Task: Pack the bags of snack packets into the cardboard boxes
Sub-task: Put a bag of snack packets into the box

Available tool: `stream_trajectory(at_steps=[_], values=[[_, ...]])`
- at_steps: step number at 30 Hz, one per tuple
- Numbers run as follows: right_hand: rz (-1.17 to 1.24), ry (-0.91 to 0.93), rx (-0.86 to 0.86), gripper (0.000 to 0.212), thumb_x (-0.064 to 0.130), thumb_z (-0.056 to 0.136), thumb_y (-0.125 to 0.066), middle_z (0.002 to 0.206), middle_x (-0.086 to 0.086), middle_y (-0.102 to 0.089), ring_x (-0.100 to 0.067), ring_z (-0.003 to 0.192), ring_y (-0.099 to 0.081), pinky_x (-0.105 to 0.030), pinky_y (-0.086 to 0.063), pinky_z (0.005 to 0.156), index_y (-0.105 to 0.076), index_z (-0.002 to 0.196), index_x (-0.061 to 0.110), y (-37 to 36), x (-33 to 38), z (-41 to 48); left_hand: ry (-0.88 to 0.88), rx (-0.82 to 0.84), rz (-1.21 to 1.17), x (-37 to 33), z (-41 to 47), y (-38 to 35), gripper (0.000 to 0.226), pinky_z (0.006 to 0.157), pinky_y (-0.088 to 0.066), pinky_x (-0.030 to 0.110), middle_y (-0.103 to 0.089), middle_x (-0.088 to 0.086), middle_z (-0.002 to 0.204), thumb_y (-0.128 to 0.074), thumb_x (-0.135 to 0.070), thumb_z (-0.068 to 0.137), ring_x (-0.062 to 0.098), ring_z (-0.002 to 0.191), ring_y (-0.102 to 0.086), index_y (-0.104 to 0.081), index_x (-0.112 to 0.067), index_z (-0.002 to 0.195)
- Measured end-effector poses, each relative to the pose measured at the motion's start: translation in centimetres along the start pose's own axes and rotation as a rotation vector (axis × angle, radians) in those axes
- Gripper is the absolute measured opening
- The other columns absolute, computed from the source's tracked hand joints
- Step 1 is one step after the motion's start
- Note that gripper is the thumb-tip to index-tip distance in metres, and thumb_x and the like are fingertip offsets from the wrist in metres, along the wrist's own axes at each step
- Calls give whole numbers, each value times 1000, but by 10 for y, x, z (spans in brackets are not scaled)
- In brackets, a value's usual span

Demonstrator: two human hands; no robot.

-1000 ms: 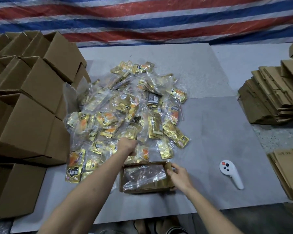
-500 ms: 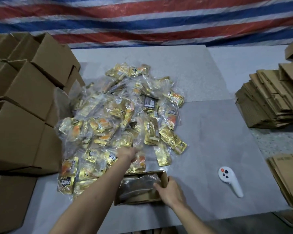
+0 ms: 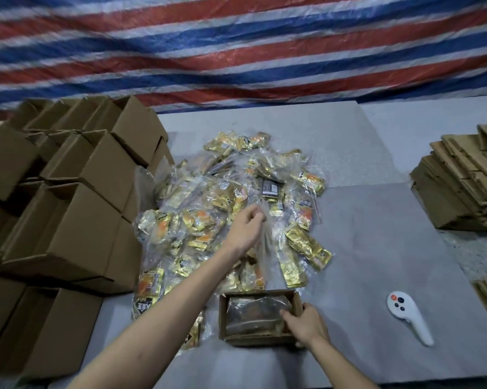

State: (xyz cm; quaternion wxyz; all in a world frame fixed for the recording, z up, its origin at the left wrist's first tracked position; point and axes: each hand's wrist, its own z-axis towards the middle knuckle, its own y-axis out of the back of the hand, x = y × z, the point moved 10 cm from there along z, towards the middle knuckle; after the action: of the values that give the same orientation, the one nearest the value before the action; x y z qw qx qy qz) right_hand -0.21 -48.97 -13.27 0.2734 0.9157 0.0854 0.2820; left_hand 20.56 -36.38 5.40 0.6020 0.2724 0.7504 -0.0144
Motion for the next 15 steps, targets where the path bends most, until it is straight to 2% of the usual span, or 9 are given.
stream_trajectory(at_steps=[3,5,7,9,11,15], values=[[41,9,20,36,51,78,-72,99,-2,-68,-25,91,-66,-45,-60,79,-59,96,23,1,0,-3,-7,-30,-61,-5,-11,17,17,90,-55,48,-62,12,102,-41,-10,99,29,93,-60,-55,-4,92],[93,12,29,40,49,77,-73,105,-4,-68,-25,94,-65,-46,-60,81,-60,102,21,2,-1,-5,-11,-48,-155,-6,-18,30,18,93,-54,55,-66,15,110,-45,-12,99,31,103,-65,-58,0,100],[112,15,31,49,48,77,-74,112,-6,-68,-27,100,-64,-46,-59,85,-61,113,18,4,-2,-7,-45,-50,-241,-11,-26,44,21,87,-58,49,-71,13,104,-46,-18,102,25,100,-69,-57,0,103],[122,18,27,58,48,78,-75,116,-7,-66,-27,103,-63,-46,-58,86,-59,122,15,8,-2,-8,-94,-37,-300,-22,-35,55,25,77,-60,35,-74,11,96,-44,-26,104,20,93,-72,-54,-4,97],[141,20,25,60,49,78,-75,118,-7,-66,-27,103,-63,-46,-59,84,-59,124,14,9,-3,-10,-124,-13,-341,-34,-45,62,26,71,-59,26,-74,13,93,-41,-30,105,20,89,-73,-50,-8,93],[239,27,51,62,55,80,-74,117,-7,-67,-25,101,-64,-34,-60,61,-59,123,12,5,0,-14,-166,37,-230,-57,-64,65,31,73,-60,32,-73,12,89,-37,-34,106,25,86,-73,-48,-4,103]])
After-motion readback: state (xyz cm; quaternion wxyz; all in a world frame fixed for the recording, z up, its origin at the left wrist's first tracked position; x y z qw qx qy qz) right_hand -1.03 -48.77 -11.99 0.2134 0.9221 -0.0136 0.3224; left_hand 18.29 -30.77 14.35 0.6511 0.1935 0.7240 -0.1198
